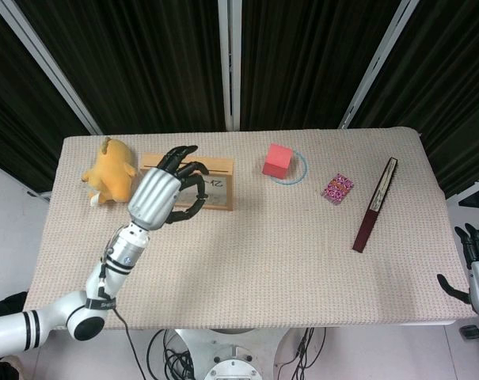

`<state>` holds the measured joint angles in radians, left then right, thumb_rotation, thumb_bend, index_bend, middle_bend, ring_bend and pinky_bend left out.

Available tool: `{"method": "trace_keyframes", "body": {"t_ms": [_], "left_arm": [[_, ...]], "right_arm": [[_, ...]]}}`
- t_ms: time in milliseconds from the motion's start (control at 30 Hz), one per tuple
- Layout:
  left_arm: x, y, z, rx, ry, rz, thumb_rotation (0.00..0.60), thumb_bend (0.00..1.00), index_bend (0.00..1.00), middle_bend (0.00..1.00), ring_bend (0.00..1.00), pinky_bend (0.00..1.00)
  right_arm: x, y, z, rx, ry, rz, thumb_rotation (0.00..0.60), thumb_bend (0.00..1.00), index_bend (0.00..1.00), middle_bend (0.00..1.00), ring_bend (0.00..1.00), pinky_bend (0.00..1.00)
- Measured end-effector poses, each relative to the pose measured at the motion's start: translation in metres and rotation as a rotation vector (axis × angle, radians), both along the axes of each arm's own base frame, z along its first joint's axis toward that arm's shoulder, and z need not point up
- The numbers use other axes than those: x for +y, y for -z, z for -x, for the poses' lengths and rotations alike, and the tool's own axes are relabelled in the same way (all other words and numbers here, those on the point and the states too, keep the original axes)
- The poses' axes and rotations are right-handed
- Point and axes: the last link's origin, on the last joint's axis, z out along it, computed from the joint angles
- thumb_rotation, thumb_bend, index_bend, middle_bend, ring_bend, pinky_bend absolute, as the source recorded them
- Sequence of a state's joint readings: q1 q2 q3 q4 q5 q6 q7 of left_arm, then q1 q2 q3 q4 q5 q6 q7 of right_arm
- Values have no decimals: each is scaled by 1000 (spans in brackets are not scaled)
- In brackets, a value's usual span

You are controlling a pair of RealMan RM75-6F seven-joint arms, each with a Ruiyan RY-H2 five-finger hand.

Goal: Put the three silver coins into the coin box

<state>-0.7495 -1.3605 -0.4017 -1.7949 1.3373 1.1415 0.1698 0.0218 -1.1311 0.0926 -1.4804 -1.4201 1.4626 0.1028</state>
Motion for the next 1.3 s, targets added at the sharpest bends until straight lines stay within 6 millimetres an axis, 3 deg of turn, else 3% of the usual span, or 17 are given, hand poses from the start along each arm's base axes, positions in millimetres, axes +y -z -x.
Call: {"method": "trace_keyframes", "body": {"t_ms": [267,533,1300], "left_arm": [[54,10,-21,14,-153,127,600,474,629,338,96,139],[89,15,-14,35,-270,163,600,474,633,332,96,121],[99,18,14,57,-357,195,600,473,642,332,96,115]], "right_arm": [[1,-2,3,-15,15,7,600,176,0,0,0,0],[1,-1,5,-24,13,7,600,176,0,0,0,0],[1,-3,10,-20,32,15,600,176,0,0,0,0]]}}
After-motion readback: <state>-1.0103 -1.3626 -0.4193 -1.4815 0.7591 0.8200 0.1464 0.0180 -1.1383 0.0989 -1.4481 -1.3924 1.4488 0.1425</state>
